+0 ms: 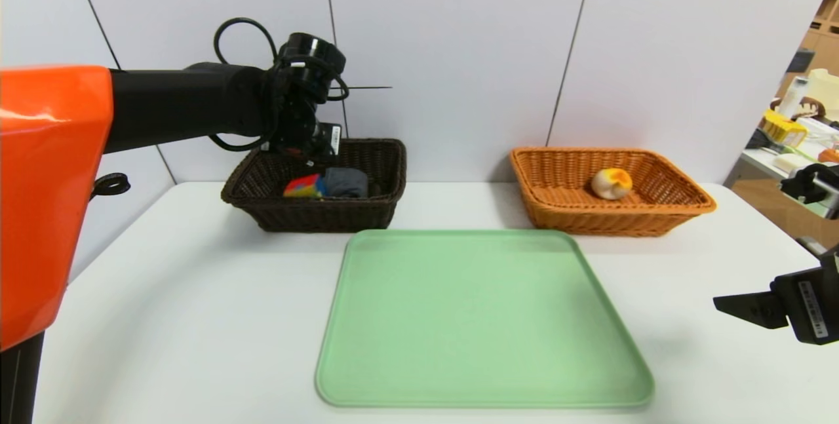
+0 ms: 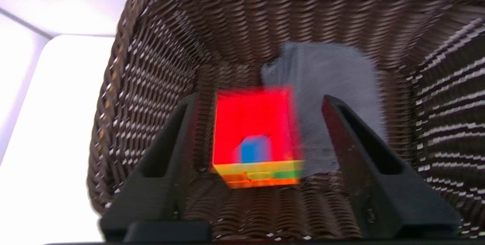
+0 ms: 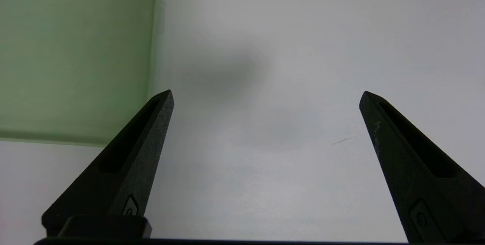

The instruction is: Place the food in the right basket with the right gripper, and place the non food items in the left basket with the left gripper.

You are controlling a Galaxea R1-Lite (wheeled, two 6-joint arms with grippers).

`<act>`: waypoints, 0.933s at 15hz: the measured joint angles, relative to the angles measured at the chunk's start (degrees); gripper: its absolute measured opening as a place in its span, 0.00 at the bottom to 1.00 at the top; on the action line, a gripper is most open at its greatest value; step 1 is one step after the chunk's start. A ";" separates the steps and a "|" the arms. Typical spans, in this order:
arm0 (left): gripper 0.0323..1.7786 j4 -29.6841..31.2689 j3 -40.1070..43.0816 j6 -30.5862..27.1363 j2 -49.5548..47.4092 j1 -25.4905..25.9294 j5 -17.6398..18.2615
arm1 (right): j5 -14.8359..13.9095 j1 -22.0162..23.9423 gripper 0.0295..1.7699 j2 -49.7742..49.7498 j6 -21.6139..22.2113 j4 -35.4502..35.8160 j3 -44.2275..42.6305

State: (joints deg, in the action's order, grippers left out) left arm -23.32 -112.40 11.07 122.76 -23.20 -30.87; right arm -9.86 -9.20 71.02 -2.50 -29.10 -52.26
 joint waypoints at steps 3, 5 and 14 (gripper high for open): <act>0.76 0.17 0.00 -0.02 0.52 0.16 0.09 | 0.02 0.00 0.96 0.72 0.00 0.00 -0.18; 0.81 0.17 0.02 0.04 0.73 0.02 0.16 | 0.00 0.02 0.96 1.11 -0.02 1.24 -0.22; 0.91 -3.91 12.54 0.50 -9.29 -0.39 1.35 | -0.09 -0.74 0.96 0.94 -0.34 5.05 0.20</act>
State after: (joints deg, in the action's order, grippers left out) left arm -27.23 -99.85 11.57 113.47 -23.59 -29.51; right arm -9.95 -9.95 71.96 -2.84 -24.05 -52.07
